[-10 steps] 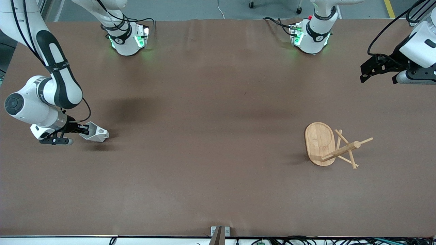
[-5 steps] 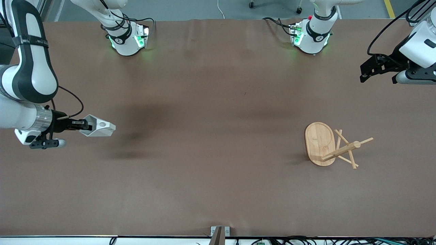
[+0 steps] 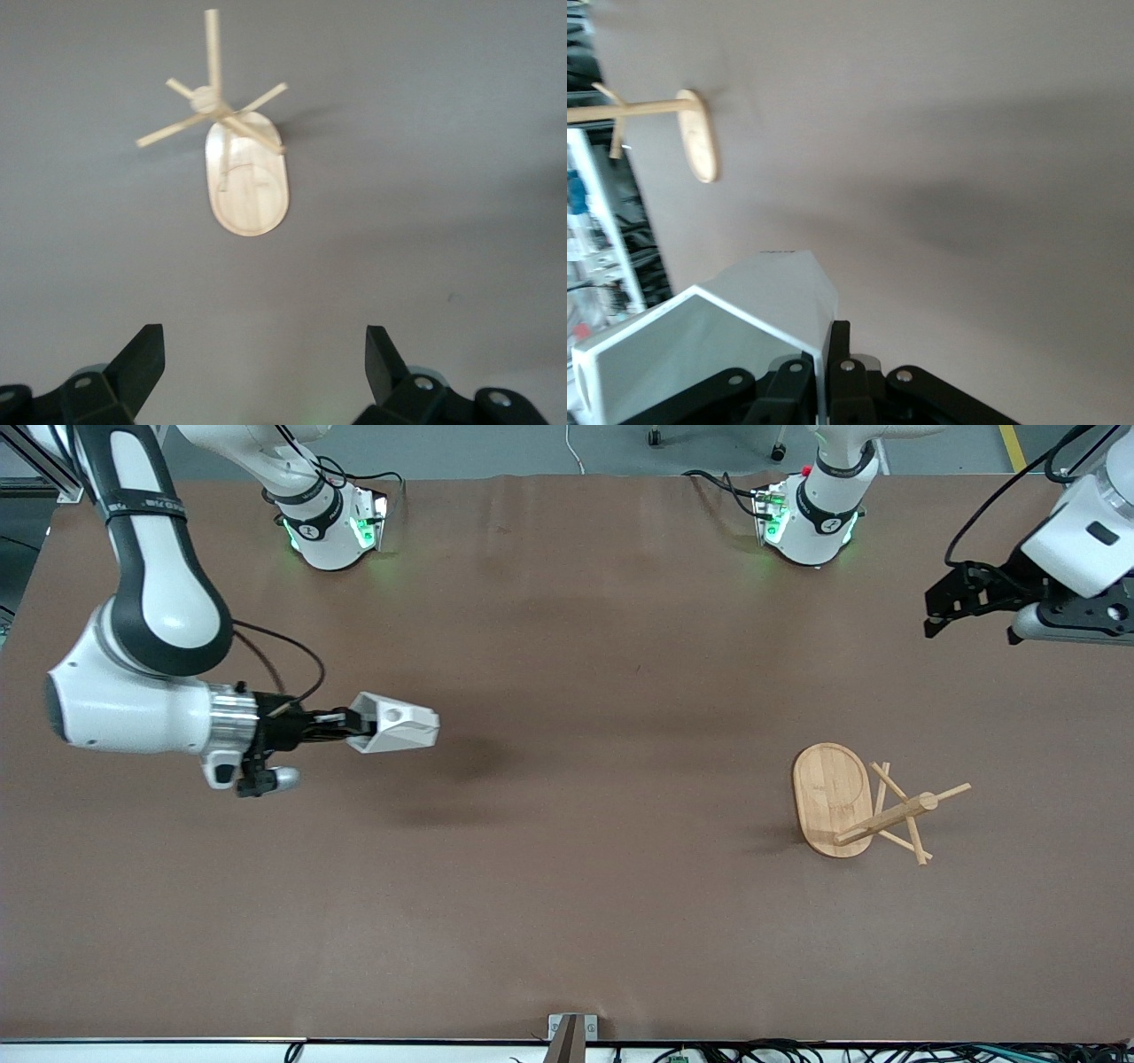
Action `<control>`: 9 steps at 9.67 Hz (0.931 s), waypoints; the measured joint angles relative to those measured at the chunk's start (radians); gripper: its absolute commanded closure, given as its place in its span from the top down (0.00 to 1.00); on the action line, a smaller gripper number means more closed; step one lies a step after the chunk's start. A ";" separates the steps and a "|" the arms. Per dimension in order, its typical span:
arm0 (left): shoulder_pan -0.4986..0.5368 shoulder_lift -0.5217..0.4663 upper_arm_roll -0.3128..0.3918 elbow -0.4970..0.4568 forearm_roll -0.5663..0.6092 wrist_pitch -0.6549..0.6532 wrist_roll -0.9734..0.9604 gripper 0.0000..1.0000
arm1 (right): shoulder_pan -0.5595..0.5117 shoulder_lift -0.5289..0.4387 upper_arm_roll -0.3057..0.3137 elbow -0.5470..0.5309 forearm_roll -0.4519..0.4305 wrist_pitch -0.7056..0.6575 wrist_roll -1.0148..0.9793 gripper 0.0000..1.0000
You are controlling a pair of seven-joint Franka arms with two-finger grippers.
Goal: Hang cup on rack
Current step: 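Lift the cup with the right gripper while the left gripper approaches, then grasp the cup's body with the left gripper beside the right gripper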
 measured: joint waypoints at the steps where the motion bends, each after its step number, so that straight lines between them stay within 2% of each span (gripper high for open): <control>1: -0.035 0.012 -0.025 0.014 -0.011 0.003 0.005 1.00 | 0.060 0.001 0.001 -0.010 0.110 0.042 0.000 0.00; 3: -0.130 0.047 -0.098 0.027 -0.020 0.076 0.004 1.00 | 0.178 0.003 0.002 -0.016 0.301 0.089 -0.002 0.00; 5: -0.211 0.085 -0.155 0.030 -0.086 0.116 0.007 1.00 | 0.250 0.007 0.002 -0.023 0.455 0.097 -0.024 0.00; 8: -0.250 0.141 -0.219 0.032 -0.139 0.182 0.202 0.99 | 0.272 0.017 0.001 -0.105 0.672 0.053 -0.235 0.00; 9: -0.253 0.154 -0.234 0.033 -0.141 0.210 0.273 0.99 | 0.272 0.020 -0.001 -0.135 0.710 0.012 -0.290 0.00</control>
